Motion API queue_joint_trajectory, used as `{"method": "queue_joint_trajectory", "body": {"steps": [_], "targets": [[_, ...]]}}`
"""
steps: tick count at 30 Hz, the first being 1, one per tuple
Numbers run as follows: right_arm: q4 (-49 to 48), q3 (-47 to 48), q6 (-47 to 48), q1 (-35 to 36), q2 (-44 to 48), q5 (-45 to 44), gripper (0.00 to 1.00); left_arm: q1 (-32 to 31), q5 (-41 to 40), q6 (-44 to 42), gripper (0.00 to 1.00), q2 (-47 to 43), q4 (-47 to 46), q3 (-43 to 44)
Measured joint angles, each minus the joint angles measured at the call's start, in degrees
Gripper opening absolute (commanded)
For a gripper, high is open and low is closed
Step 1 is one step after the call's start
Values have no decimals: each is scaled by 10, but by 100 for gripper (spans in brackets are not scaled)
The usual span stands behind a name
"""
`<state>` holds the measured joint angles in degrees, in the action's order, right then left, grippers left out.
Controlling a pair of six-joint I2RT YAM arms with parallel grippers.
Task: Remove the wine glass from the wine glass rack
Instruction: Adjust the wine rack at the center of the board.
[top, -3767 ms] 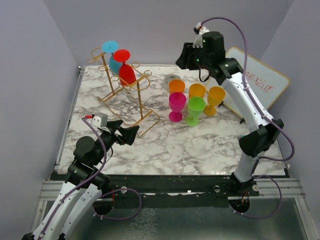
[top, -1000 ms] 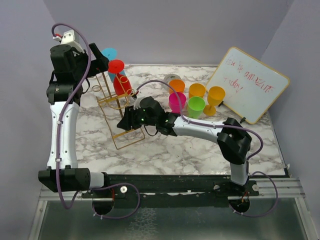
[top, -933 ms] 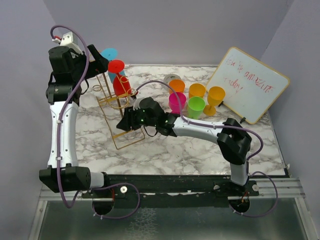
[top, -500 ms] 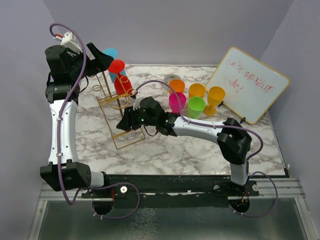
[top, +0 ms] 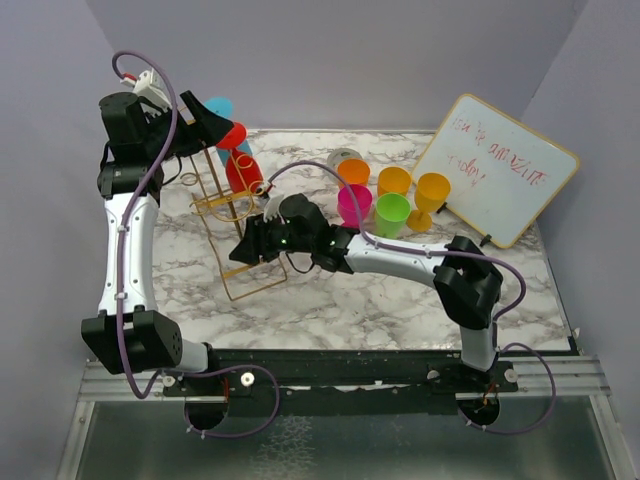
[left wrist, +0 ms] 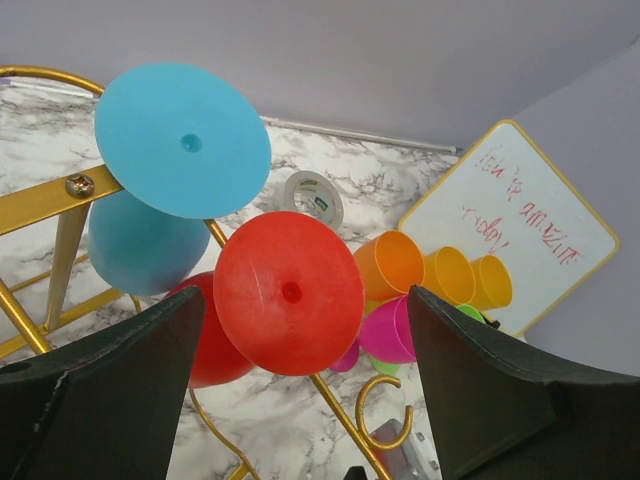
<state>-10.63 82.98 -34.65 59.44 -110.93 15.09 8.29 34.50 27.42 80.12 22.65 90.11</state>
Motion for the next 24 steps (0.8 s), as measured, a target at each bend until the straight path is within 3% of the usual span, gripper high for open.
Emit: {"method": "queue_joint_trajectory", "body": {"steps": [9,13,24], "targets": [[-22,9,-18,23,-26,0,50,0,-2,-11,83,1,6,-8],[-31,0,-18,24,-24,-13,55,0,-5,-22,83,-3,3,-16],[-63,-101,-4,24,64,-75,61,0,-5,-33,82,-7,-1,-22]]}}
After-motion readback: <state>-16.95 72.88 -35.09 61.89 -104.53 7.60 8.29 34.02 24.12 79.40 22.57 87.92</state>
